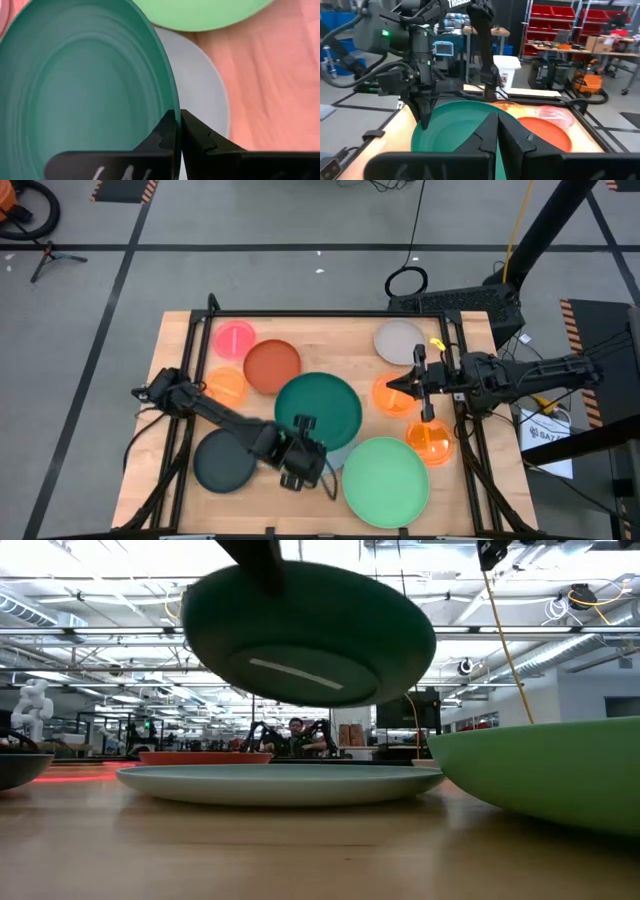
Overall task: Stack plastic plates
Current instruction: Stack the dark green plate on the blue plate
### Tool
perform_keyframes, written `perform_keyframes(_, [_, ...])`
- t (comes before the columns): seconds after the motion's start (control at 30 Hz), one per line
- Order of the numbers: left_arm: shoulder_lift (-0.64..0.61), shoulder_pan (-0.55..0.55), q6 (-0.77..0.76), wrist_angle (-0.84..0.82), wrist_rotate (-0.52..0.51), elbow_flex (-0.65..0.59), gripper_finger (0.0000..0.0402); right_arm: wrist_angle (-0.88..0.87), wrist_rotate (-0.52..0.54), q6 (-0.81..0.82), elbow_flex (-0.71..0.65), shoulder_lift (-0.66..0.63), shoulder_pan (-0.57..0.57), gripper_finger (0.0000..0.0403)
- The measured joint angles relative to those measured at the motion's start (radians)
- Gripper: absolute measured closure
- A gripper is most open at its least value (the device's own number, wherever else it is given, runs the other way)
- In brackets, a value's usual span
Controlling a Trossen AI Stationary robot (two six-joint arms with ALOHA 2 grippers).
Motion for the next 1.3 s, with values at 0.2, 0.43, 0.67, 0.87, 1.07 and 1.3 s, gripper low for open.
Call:
perform_keyframes(0.2, [0.000, -0.103, -0.124, 0.050, -0.020, -0.060, 0.0392, 0.046, 0.000, -0.020, 0.000, 0.002, 0.035, 0.0394])
perform_keyframes(0.43, [0.000, -0.221, -0.284, 0.095, -0.113, -0.126, 0.0392, 0.057, 0.000, -0.042, 0.000, 0.003, 0.060, 0.0394])
perform_keyframes(0.67, [0.001, -0.241, -0.281, 0.098, -0.191, -0.126, 0.0392, 0.058, 0.001, -0.046, 0.000, 0.003, 0.062, 0.0394])
perform_keyframes(0.87, [0.007, -0.221, -0.246, 0.191, -0.204, -0.182, 0.0392, 0.059, 0.001, -0.055, 0.000, 0.005, 0.062, 0.0394])
perform_keyframes(1.07, [0.010, -0.198, -0.226, 0.295, -0.203, -0.245, 0.0392, 0.058, 0.001, -0.055, 0.000, 0.006, 0.062, 0.0394])
perform_keyframes(1.3, [0.010, -0.157, -0.186, 0.385, -0.160, -0.282, 0.0392, 0.058, 0.001, -0.059, 0.000, 0.008, 0.062, 0.0394])
